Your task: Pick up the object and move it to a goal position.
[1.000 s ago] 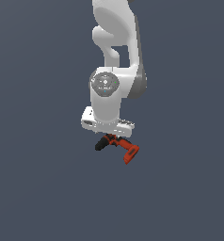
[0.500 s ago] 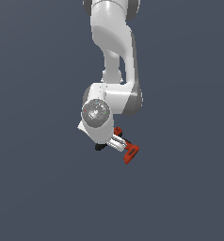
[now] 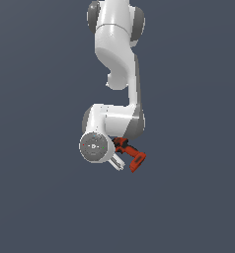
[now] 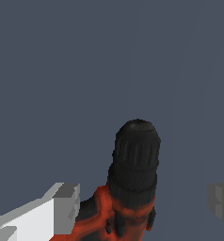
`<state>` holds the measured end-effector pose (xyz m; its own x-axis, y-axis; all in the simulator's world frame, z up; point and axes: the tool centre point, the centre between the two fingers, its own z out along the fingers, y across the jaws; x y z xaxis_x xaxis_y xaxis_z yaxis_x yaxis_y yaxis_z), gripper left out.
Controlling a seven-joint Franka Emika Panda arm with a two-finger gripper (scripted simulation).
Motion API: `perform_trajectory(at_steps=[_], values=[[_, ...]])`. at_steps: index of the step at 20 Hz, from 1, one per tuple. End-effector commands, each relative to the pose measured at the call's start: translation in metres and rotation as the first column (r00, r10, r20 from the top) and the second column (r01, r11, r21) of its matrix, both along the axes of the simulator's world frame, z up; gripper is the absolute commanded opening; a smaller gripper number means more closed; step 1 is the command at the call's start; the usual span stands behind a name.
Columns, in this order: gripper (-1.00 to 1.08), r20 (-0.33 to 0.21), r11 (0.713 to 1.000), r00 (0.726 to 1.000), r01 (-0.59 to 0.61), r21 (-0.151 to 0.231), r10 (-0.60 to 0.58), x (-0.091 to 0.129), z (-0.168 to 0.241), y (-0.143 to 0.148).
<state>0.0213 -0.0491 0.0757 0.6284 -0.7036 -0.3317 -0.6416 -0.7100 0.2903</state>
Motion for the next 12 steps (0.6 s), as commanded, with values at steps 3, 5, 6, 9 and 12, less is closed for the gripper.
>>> perform_trajectory(at_steps=[3, 5, 6, 9, 12], values=[[1.08, -0.061, 0.995, 0.994, 0.086, -0.039, -0.089, -0.002, -0.011, -0.002], [1.08, -0.081, 0.992, 0.99, 0.113, -0.054, -0.117, -0.003, -0.014, -0.003], [1.08, -0.089, 0.99, 0.988, 0.124, -0.061, -0.129, -0.004, -0.016, -0.003], [1.08, -0.109, 0.986, 0.981, 0.15, -0.078, -0.158, -0.005, -0.02, -0.003], [1.08, -0.12, 0.982, 0.977, 0.165, -0.089, -0.175, -0.006, -0.022, -0.003]])
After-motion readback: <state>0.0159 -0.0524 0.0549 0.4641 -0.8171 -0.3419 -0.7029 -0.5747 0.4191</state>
